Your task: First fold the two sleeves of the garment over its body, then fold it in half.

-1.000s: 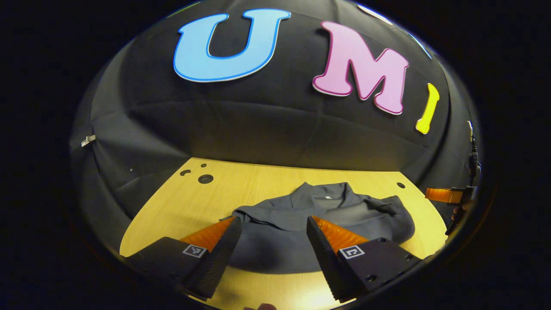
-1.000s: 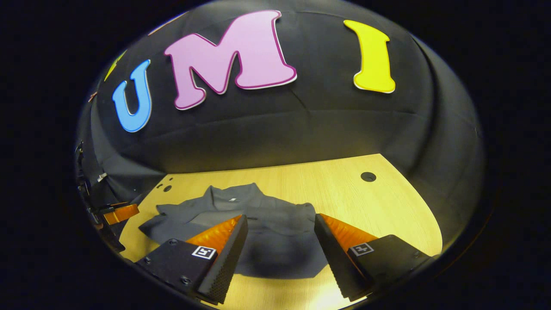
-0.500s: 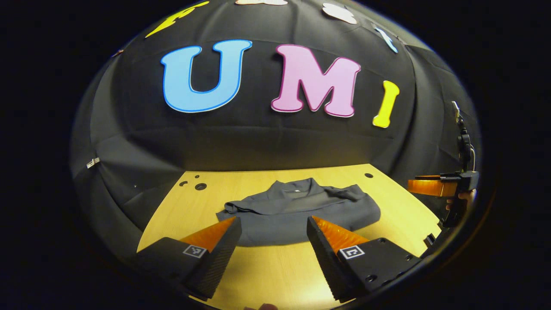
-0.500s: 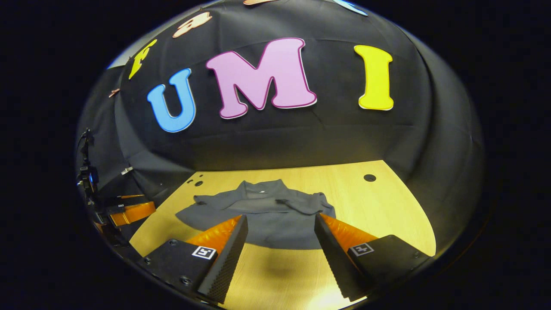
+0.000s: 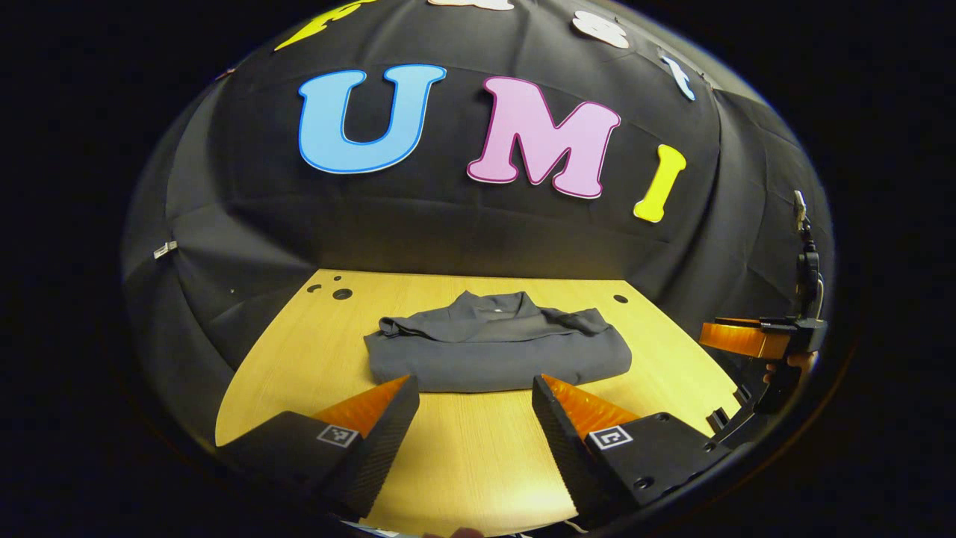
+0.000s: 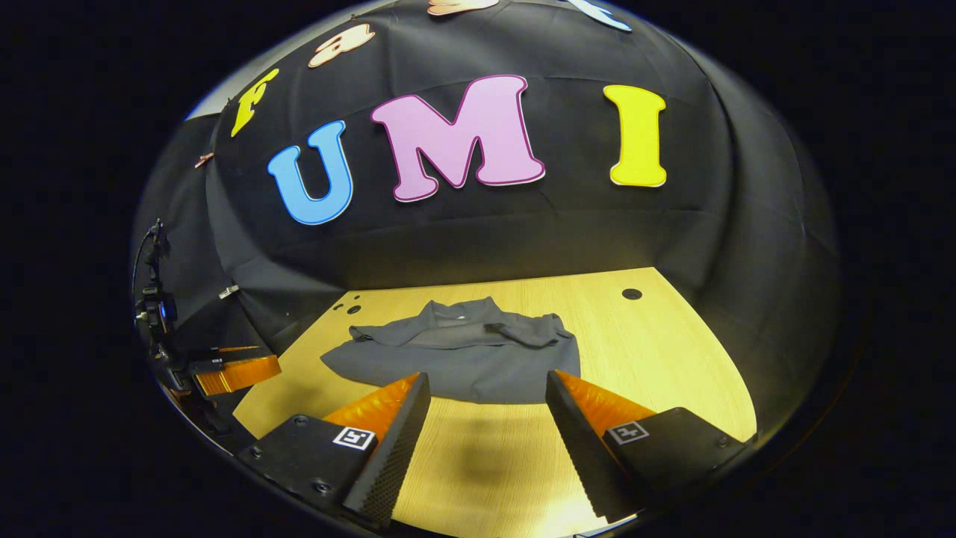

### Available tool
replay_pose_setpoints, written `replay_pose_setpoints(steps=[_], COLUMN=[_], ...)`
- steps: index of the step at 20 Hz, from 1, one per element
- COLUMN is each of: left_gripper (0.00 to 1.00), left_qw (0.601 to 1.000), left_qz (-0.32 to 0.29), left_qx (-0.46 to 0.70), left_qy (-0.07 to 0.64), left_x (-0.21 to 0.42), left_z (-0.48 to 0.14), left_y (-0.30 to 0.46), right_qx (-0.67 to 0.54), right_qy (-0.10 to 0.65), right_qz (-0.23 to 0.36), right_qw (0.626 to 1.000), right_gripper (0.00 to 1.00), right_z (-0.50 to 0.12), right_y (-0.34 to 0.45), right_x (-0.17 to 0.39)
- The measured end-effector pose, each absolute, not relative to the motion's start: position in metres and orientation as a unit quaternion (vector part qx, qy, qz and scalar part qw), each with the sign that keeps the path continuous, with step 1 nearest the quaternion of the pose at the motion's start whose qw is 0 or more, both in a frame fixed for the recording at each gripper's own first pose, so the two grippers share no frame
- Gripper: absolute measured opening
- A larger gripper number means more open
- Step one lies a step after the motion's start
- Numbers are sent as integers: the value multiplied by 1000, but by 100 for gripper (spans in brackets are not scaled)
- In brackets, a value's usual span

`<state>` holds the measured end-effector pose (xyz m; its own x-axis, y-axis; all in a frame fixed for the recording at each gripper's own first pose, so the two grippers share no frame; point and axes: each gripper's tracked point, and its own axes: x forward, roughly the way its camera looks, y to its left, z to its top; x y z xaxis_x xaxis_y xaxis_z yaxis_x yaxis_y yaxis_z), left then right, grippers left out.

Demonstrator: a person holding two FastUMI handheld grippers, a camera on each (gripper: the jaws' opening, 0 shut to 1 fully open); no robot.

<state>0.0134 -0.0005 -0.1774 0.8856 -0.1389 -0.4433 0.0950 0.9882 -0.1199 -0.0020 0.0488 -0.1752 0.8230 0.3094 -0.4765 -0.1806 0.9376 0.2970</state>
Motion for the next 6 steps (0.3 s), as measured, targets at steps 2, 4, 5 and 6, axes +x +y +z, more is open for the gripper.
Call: replay_pose_setpoints(steps=[2, 4, 5, 6], left_gripper=[96, 96, 96, 96], left_qw=[971, 971, 972, 972], left_qz=[-62, -66, -66, -68], left_qx=[-39, -34, -31, -29], left_qy=[228, 227, 225, 224], left_x=[14, 15, 15, 15], left_z=[-176, -176, -175, -174], left_y=[1, 3, 6, 6], right_qx=[121, 122, 123, 125], right_qy=[270, 271, 270, 271], right_qz=[123, 119, 115, 113], right_qw=[947, 947, 948, 948], right_gripper=[96, 96, 96, 96], right_z=[-178, -179, -179, -178], right_y=[47, 47, 46, 46], right_x=[-3, -5, -5, -6])
